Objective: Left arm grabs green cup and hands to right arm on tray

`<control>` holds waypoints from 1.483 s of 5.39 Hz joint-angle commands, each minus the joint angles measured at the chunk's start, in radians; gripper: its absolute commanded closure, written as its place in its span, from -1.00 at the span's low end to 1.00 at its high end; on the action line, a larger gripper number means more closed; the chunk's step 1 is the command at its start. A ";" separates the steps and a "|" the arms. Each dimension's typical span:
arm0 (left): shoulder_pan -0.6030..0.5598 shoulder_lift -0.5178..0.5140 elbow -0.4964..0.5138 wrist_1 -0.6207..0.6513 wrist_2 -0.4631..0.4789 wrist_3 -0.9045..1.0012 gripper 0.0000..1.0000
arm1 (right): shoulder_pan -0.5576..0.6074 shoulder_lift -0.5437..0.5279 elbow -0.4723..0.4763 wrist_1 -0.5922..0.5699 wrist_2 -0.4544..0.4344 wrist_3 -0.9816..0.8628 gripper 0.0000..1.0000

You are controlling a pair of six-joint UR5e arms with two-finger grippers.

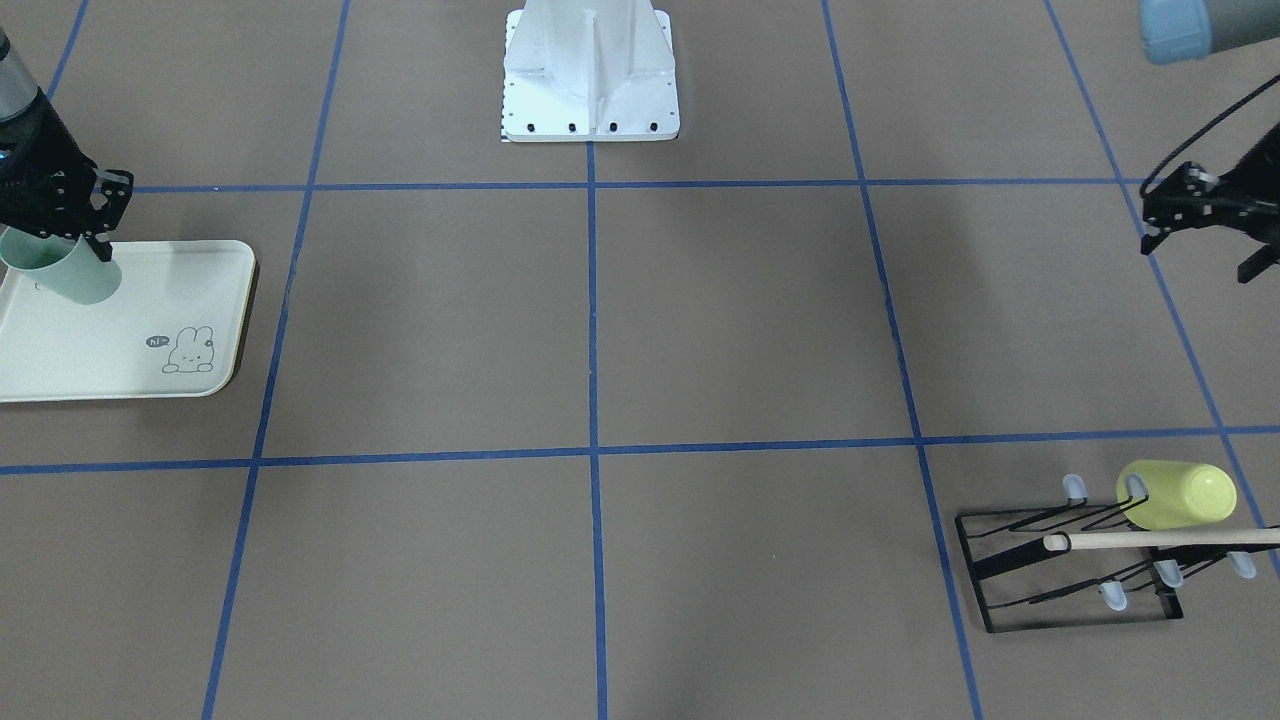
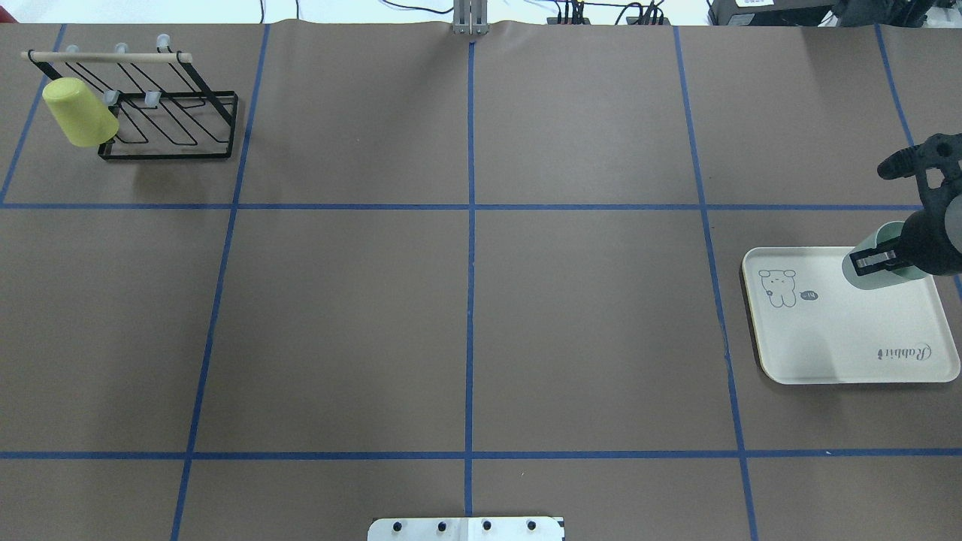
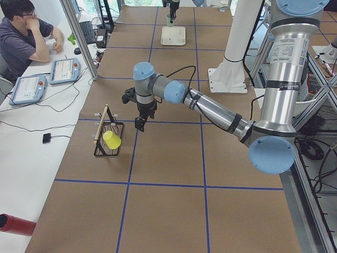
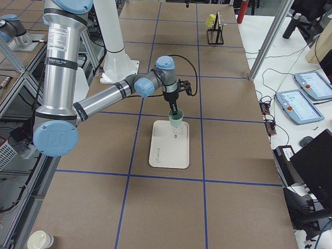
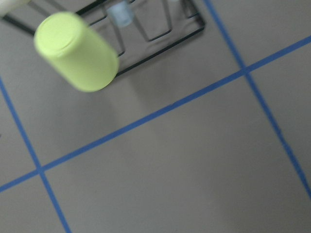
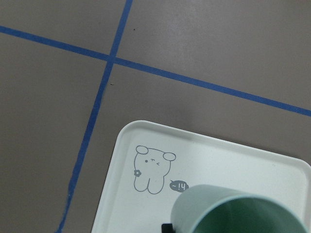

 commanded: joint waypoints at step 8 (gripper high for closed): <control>-0.276 0.100 0.177 -0.041 -0.047 0.135 -1.00 | -0.102 -0.015 -0.244 0.276 -0.019 0.113 -0.98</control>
